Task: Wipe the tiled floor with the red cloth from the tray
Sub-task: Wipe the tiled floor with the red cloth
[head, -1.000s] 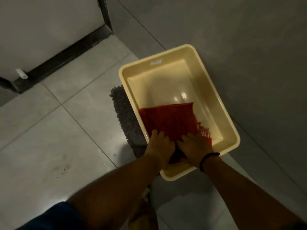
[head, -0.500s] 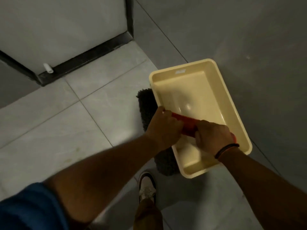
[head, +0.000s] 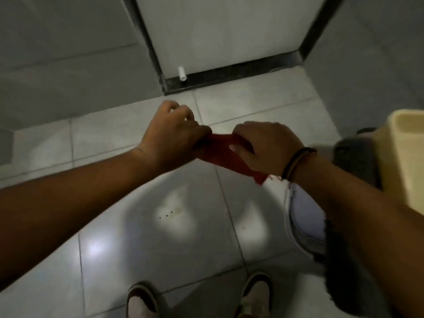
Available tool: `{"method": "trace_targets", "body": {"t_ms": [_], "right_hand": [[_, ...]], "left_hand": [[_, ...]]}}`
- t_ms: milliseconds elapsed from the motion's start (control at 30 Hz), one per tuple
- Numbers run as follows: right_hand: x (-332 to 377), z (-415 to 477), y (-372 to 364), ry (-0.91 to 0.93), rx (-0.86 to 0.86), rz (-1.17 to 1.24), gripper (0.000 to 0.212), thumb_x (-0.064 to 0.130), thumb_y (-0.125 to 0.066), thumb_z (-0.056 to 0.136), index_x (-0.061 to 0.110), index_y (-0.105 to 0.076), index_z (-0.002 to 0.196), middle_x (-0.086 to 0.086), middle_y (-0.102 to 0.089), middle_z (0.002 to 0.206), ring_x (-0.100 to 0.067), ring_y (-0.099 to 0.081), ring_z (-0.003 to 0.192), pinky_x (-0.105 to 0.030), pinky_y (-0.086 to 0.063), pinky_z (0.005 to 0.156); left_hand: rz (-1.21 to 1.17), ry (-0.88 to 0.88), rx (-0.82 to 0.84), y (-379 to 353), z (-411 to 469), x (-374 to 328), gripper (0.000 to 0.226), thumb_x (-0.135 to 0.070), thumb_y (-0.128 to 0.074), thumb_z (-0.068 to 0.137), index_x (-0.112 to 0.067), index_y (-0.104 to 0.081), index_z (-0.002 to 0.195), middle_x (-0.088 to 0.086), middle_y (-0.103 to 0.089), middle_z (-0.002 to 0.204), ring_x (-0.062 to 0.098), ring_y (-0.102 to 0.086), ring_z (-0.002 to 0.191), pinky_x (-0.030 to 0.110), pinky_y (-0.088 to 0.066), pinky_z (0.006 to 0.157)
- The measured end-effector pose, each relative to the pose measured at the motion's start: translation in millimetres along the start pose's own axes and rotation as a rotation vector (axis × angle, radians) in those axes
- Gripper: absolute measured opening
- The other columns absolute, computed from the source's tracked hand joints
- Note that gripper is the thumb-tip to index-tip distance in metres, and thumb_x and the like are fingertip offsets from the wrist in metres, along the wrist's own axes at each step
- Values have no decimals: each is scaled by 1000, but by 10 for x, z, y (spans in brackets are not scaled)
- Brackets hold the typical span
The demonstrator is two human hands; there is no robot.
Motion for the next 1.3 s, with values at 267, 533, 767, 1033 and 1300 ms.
{"method": "trace_targets", "body": {"t_ms": [267, 533, 767, 1033, 1300], "right_hand": [[49, 324, -3015, 242, -39, -30, 14, 23, -59, 81, 10, -64, 85, -11, -61, 71, -32, -60, 54, -32, -44, 44], [373, -164, -4788, 48, 213, -4, 62, 60, -39, 86, 24, -41, 137, -16, -48, 138, -32, -45, 124, -48, -38, 99], [536, 65, -5070, -288, 54, 34, 68, 56, -36, 87, 25, -24, 146, -13, -17, 154, -28, -15, 140, -51, -6, 111], [665, -171, -5231, 273, 180, 13, 70, 62, -44, 85, 35, -22, 146, -7, -15, 154, -27, -15, 140, -51, 3, 111], [880, -86, -5302, 333, 241, -41, 67, 60, -43, 85, 36, -25, 145, -9, -24, 153, -30, -11, 140, -59, -5, 108]], "left_hand": [[-139, 111, 77, -2363, -1480, 467, 9, -21, -65, 72, -16, -72, 74, 11, -65, 60, 34, -59, 56, 38, -45, 60], [-141, 424, 624, -3605, -3493, 596, 137, -96, -55, 40, -27, -16, 152, 10, -28, 155, 32, -29, 139, 46, -24, 112], [-177, 843, 726, -3663, -3865, 747, 162, -87, -69, 32, -28, 35, 140, 9, 21, 155, 37, 13, 143, 61, -8, 115], [-241, 837, 712, -3777, -3970, 767, 161, -95, -62, 28, -34, 48, 129, 8, 34, 151, 35, 30, 138, 61, -2, 112], [-222, 819, 767, -3787, -3962, 798, 160, -94, -61, 31, -29, 47, 130, 8, 40, 147, 36, 33, 136, 60, -1, 113]]}}
Point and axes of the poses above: each hand's wrist, its own z-axis towards the middle knuckle, its own y-axis out of the back of the hand, x = y × z, the point moved 1 cm from there along z, towards the middle knuckle
